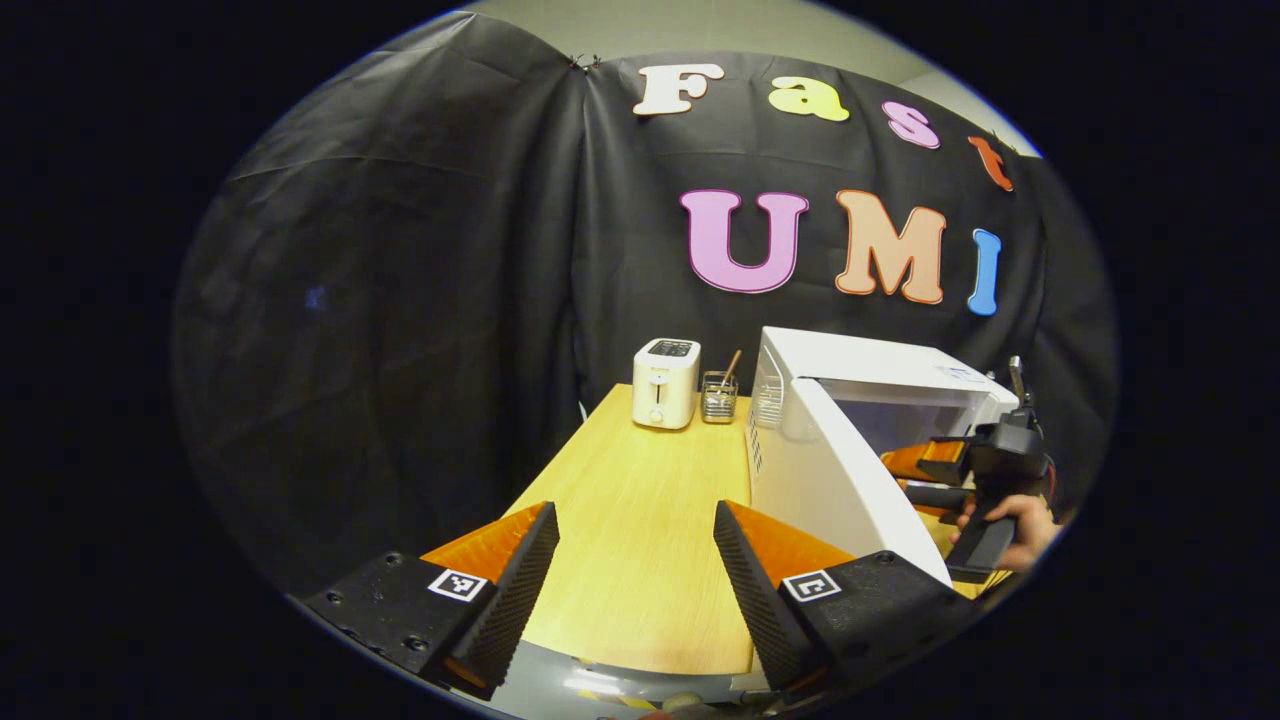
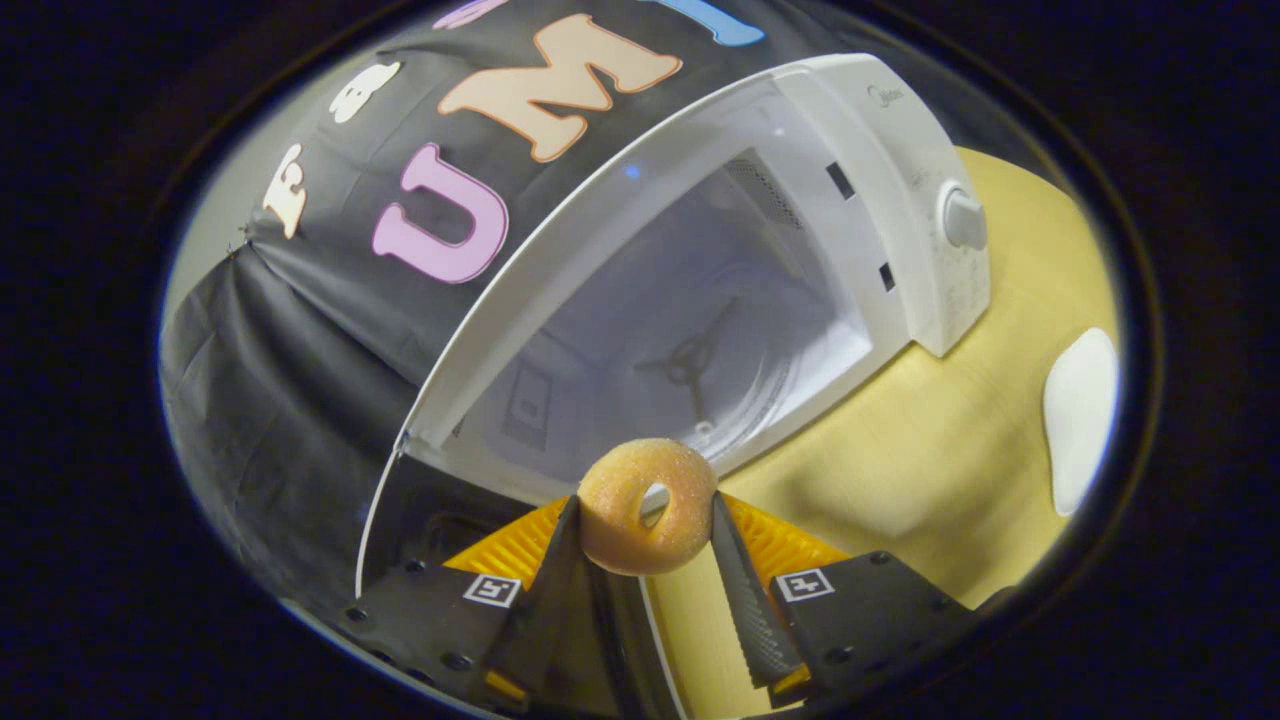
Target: Open the microwave oven with the left hand, put the food in, and close the microwave oven.
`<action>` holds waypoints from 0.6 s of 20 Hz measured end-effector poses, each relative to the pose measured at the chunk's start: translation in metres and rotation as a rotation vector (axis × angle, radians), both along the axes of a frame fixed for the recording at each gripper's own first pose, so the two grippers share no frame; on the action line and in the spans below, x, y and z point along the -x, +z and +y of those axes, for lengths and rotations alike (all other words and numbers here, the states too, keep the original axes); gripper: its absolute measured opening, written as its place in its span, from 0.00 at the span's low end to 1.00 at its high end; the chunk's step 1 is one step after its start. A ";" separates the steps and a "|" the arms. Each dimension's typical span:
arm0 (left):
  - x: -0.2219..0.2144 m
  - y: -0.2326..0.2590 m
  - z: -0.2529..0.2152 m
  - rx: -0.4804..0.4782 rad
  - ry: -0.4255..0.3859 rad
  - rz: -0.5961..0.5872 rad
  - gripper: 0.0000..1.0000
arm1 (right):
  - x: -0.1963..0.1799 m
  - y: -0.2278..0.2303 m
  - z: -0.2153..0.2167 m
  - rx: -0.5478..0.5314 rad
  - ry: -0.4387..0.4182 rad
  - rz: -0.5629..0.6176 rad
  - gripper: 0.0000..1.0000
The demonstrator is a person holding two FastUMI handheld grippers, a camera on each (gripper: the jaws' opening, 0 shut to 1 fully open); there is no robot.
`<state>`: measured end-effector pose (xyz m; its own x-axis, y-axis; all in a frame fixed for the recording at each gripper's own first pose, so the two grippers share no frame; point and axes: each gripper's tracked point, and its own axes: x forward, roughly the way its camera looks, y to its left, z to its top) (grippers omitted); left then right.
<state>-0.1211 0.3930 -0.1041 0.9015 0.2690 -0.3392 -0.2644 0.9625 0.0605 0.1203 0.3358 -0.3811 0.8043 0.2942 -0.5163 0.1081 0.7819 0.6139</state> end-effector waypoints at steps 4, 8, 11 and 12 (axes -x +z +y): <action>-0.001 -0.011 0.004 0.021 -0.019 0.020 0.92 | -0.035 -0.015 -0.002 0.036 -0.081 -0.049 0.73; -0.001 -0.017 0.008 0.058 0.005 0.022 0.92 | -0.066 -0.019 -0.012 0.058 -0.157 -0.090 0.73; 0.003 -0.023 0.015 0.062 0.018 0.038 0.92 | -0.081 -0.021 -0.015 0.084 -0.185 -0.103 0.73; 0.003 -0.024 0.017 0.061 0.023 0.043 0.92 | -0.084 -0.023 -0.016 0.093 -0.188 -0.104 0.73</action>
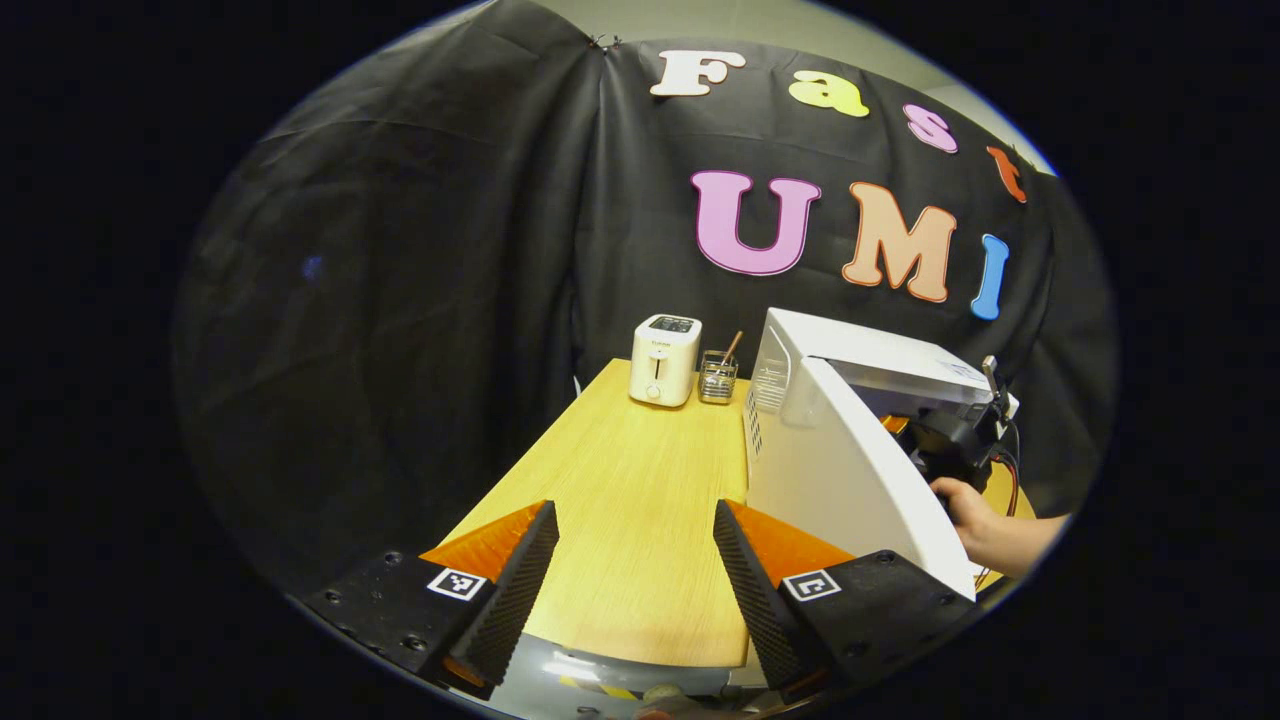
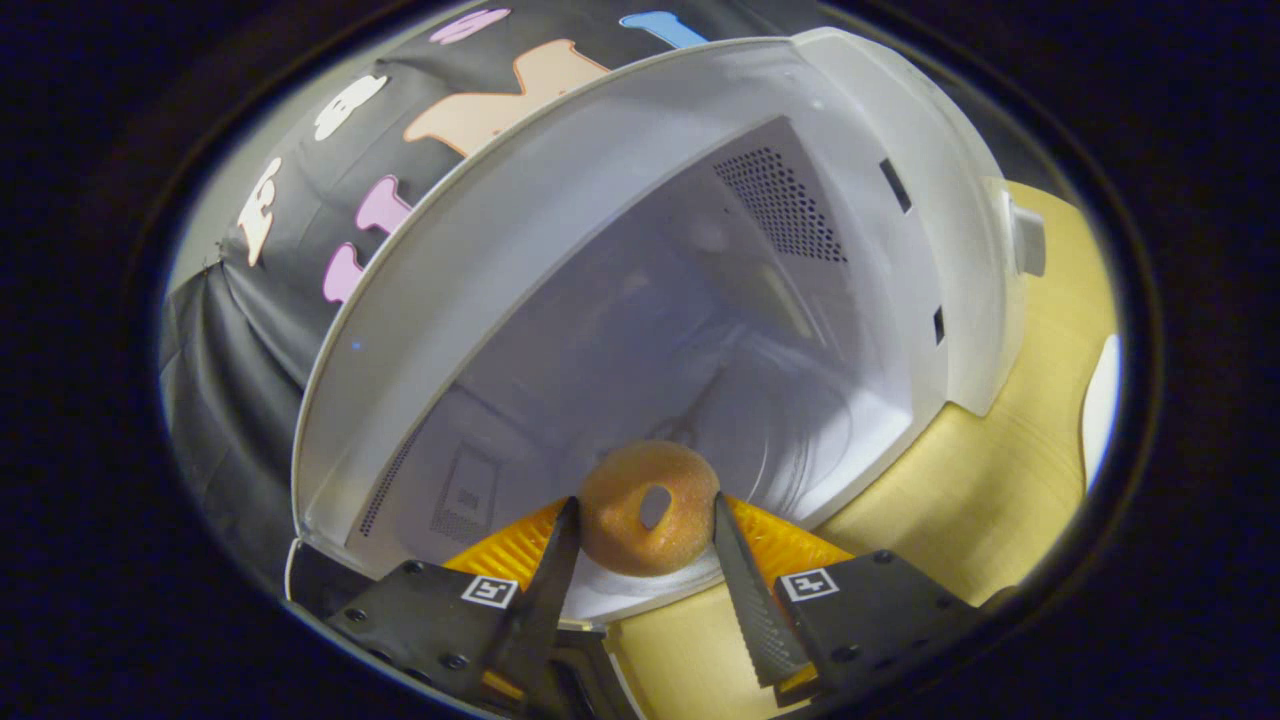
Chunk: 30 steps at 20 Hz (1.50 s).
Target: Open the microwave oven with the left hand, put the food in, and close the microwave oven.
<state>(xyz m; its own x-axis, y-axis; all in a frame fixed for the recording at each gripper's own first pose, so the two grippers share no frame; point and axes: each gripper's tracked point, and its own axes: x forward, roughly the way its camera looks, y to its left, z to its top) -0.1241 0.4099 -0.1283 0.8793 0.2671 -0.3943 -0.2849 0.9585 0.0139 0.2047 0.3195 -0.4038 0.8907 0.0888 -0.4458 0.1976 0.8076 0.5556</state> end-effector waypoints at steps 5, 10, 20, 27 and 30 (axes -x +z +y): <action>-0.001 -0.003 0.004 -0.003 0.009 0.008 0.92 | -0.008 -0.009 0.000 0.007 -0.011 0.008 0.75; -0.008 -0.007 -0.002 0.013 -0.004 0.012 0.92 | -0.005 0.003 -0.003 0.013 -0.013 -0.028 0.99; -0.014 -0.012 -0.010 0.022 -0.055 0.016 0.87 | 0.038 0.044 -0.009 0.160 0.061 -0.132 0.99; -0.016 -0.011 -0.027 0.012 -0.138 0.021 0.50 | 0.092 0.070 -0.003 0.287 0.169 -0.178 0.99; -0.016 -0.012 -0.029 0.016 -0.146 0.022 0.17 | 0.111 0.085 -0.002 0.331 0.204 -0.196 0.90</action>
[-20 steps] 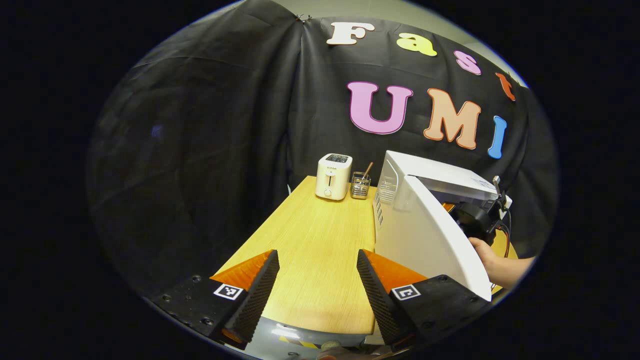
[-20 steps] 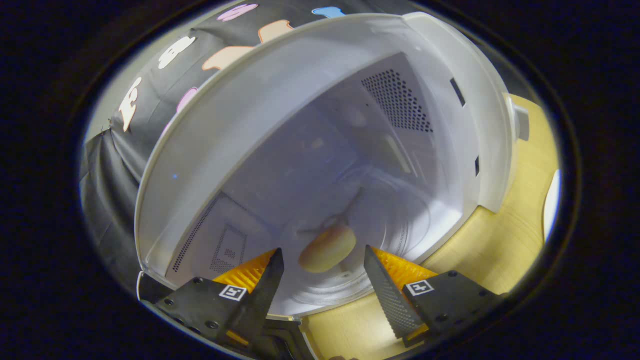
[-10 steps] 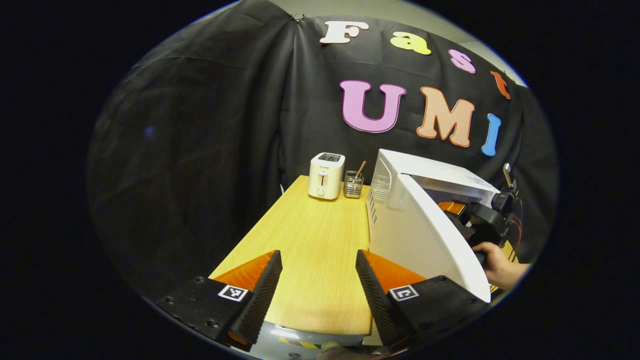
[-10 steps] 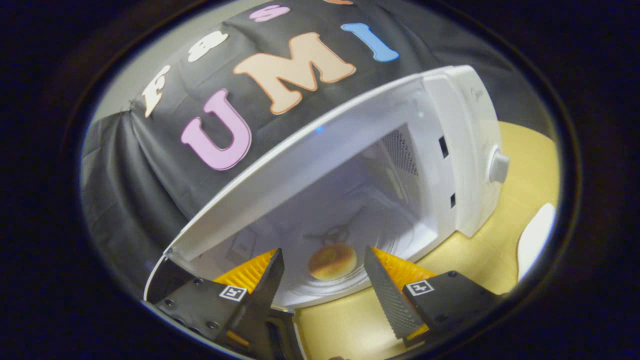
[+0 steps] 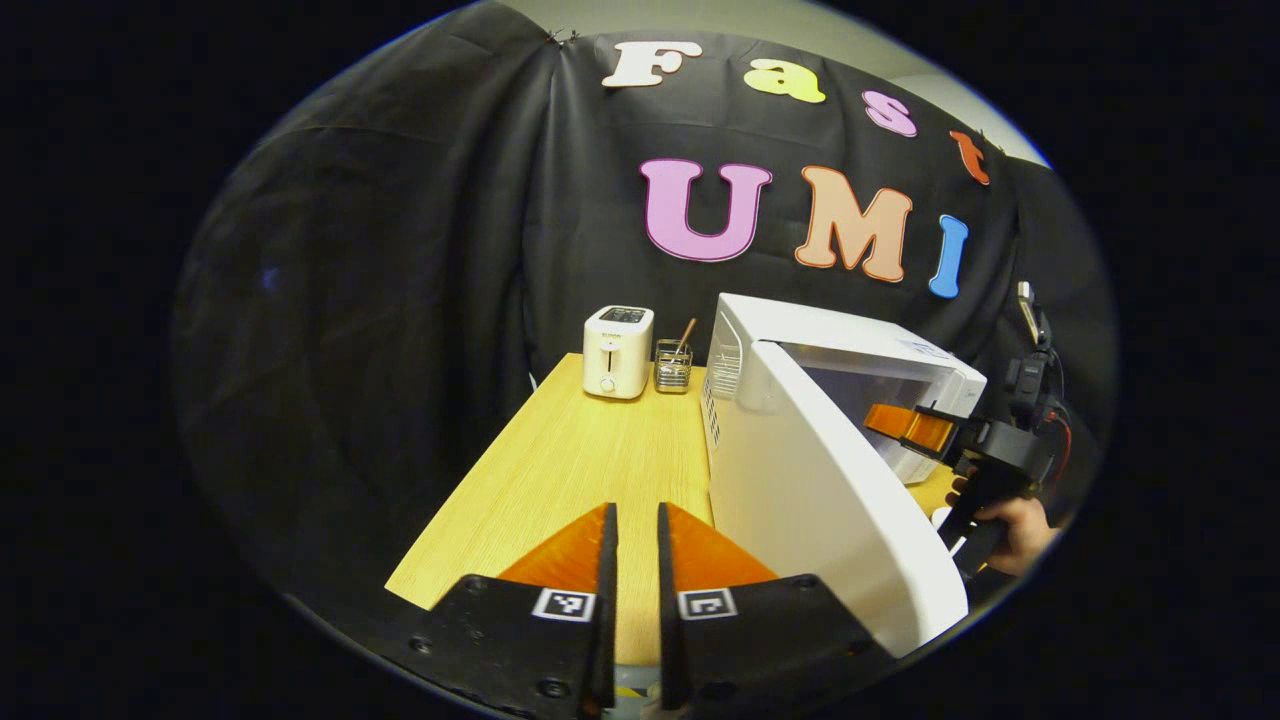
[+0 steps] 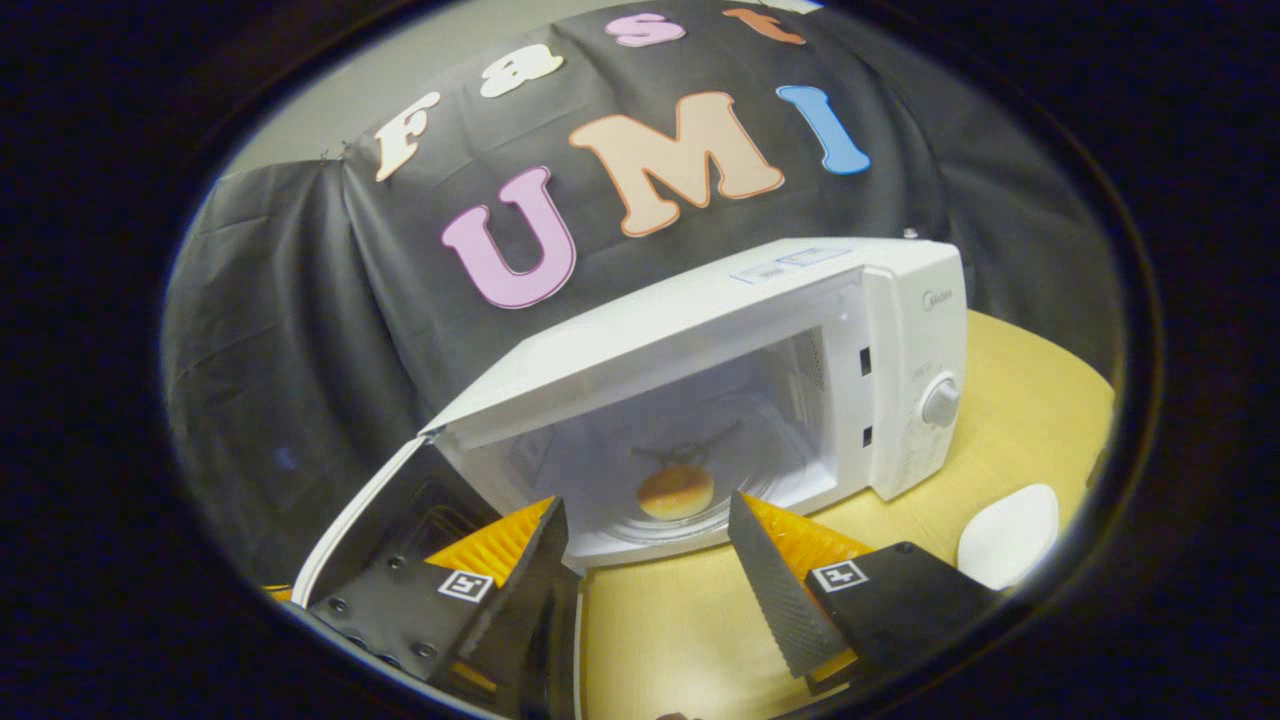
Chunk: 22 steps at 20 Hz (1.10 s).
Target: Open the microwave oven with the left hand, put the food in, and close the microwave oven.
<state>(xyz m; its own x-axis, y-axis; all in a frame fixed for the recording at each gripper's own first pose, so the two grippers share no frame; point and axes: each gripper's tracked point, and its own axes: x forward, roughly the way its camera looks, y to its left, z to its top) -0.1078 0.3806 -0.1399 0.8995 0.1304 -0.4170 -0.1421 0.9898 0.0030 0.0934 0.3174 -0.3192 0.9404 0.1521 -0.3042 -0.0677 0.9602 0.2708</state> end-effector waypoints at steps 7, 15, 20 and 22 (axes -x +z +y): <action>0.014 0.000 -0.019 -0.012 -0.069 0.004 0.02 | 0.041 0.029 -0.015 0.123 0.045 -0.035 0.92; 0.026 -0.002 -0.042 0.000 -0.149 0.001 0.00 | 0.078 0.059 -0.070 0.131 -0.076 -0.051 0.91; 0.030 -0.004 -0.067 0.017 -0.217 0.008 0.00 | 0.094 0.079 -0.106 0.162 -0.139 -0.058 0.99; 0.030 -0.005 -0.076 0.010 -0.244 0.015 0.00 | 0.096 0.089 -0.119 0.168 -0.170 -0.075 0.92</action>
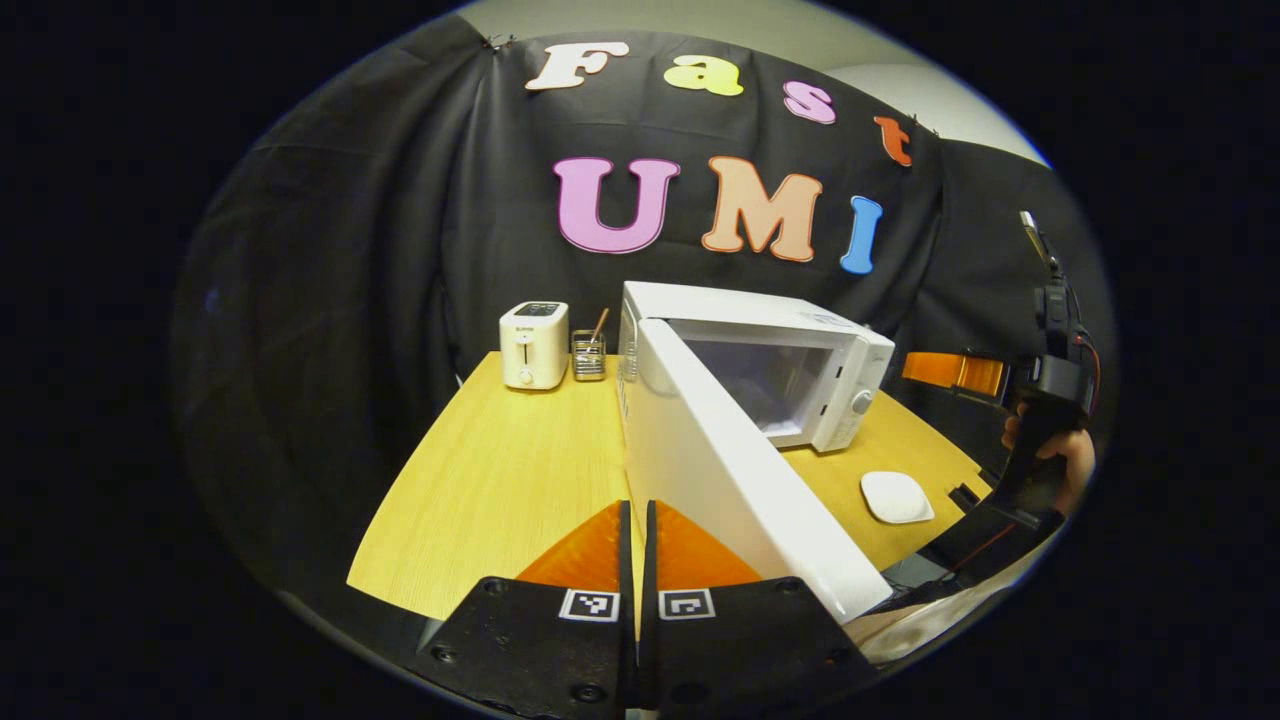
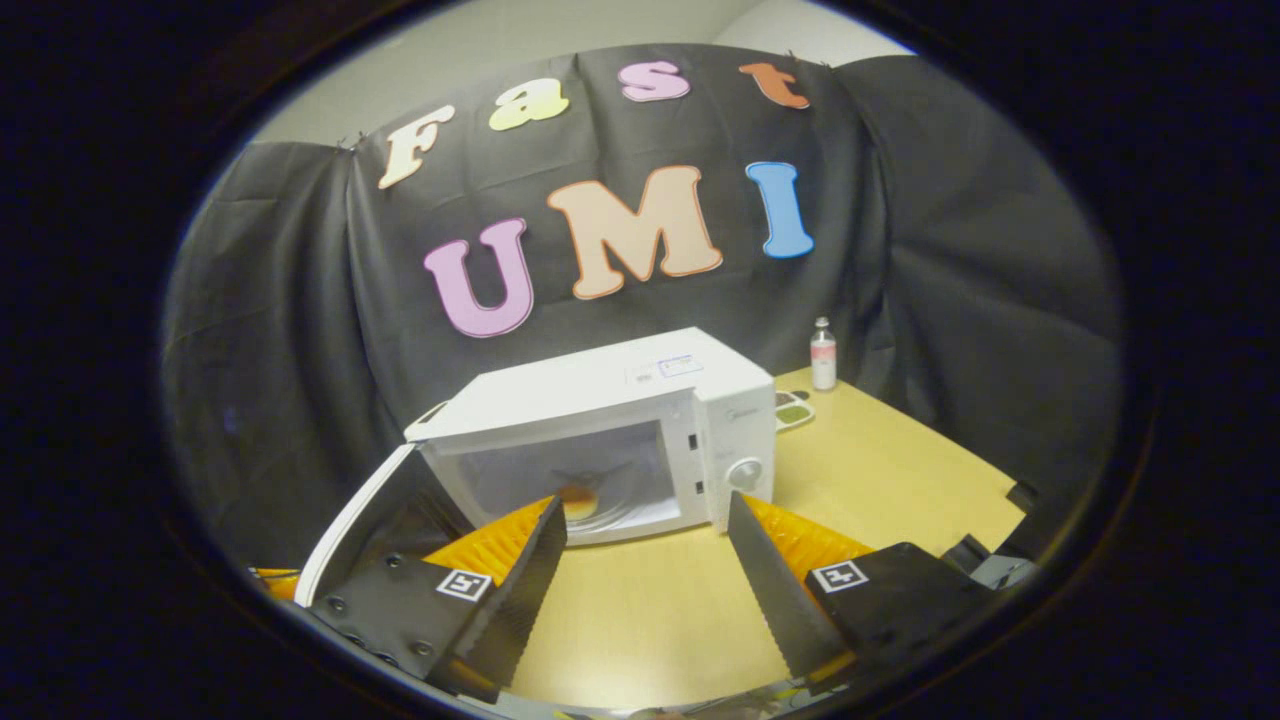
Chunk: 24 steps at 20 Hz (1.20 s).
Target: Open the microwave oven with the left hand, put the food in, and close the microwave oven.
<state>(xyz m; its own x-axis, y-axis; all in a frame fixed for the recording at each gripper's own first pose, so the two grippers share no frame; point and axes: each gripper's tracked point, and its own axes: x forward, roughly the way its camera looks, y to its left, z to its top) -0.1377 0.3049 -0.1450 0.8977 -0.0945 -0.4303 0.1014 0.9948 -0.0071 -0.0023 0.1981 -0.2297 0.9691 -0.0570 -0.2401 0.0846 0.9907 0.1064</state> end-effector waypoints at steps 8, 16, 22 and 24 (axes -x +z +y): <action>-0.003 0.000 -0.036 -0.021 -0.025 0.010 0.00 | -0.003 0.009 -0.047 0.012 -0.048 0.009 0.92; -0.017 -0.010 -0.105 0.018 -0.009 0.043 0.00 | -0.028 0.008 -0.089 0.013 -0.005 0.045 0.92; -0.045 -0.013 -0.159 0.037 -0.033 0.033 0.00 | -0.035 0.015 -0.123 0.013 0.011 0.045 0.92; -0.054 -0.017 -0.181 0.061 -0.045 0.038 0.02 | -0.032 0.015 -0.134 0.008 0.010 0.045 0.92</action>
<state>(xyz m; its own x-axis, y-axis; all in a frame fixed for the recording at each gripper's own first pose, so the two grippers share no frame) -0.0832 0.1234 -0.1617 0.8750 -0.1611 -0.4565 0.1441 0.9869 -0.0721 0.0297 0.0637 -0.2146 0.9578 -0.0495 -0.2830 0.0794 0.9923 0.0952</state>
